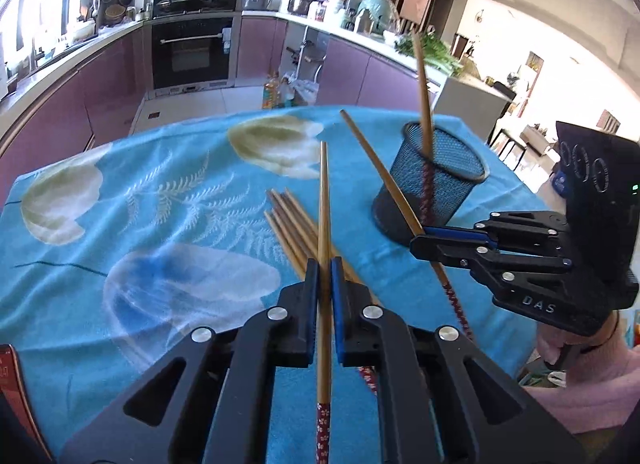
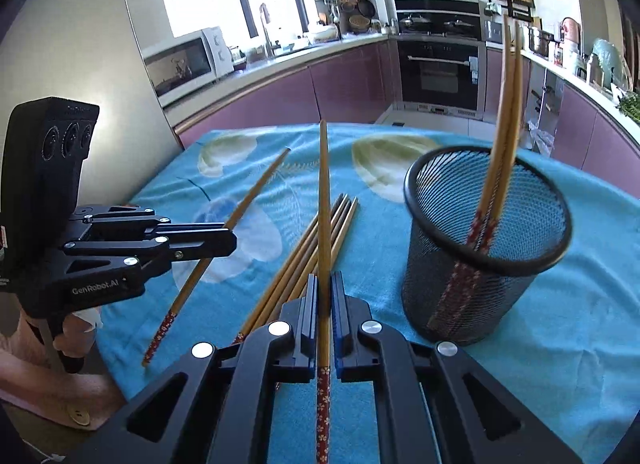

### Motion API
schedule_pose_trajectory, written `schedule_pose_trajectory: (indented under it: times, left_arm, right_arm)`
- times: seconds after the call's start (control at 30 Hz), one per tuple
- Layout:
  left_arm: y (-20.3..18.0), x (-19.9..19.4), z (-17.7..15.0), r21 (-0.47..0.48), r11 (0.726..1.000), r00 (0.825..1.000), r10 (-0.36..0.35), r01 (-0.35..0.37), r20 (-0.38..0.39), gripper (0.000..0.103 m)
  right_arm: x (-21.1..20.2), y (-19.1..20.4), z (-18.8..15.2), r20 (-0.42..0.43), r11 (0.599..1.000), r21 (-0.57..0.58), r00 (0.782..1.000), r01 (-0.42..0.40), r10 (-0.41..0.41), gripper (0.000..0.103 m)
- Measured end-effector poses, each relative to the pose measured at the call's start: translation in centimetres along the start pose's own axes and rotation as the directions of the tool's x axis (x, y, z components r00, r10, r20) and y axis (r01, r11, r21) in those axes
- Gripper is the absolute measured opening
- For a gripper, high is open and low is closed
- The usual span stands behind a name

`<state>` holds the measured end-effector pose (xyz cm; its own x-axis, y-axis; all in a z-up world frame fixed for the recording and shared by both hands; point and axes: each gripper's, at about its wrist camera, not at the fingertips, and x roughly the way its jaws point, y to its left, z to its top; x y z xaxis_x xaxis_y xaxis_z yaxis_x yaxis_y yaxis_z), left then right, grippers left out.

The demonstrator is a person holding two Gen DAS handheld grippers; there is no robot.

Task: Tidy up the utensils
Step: 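Lift the chopsticks upright and carry both tools over the mesh holder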

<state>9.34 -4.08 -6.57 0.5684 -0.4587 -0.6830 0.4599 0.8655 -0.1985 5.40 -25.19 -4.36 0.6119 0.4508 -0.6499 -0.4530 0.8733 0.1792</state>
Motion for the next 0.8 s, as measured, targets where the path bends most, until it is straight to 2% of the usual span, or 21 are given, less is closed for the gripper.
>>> schedule_pose_trajectory:
  times: [0.33, 0.57, 0.8]
  left_arm:
    - [-0.8, -4.9, 1.6, 0.025, 0.995, 0.989, -0.101, 0.099, 0.104, 0.007]
    - [-1.3, -7.5, 3.0, 0.043, 0.986, 0.971, -0.164, 0.158, 0.175, 0.007]
    - [-2.1, -7.9, 5.2, 0.05, 0.978, 0.952, -0.206, 0.2, 0.228, 0.007]
  right_arm:
    - [-4.1, -1.5, 0.4, 0.113, 0.999, 0.041, 0.994, -0.001, -0.004, 0.006]
    - [-6.0, -2.3, 1.4, 0.183, 0.998, 0.055, 0.983, 0.015, -0.024, 0.006]
    - [-7.6, -3.2, 2.7, 0.255, 0.996, 0.066, 0.964, 0.054, -0.069, 0.006]
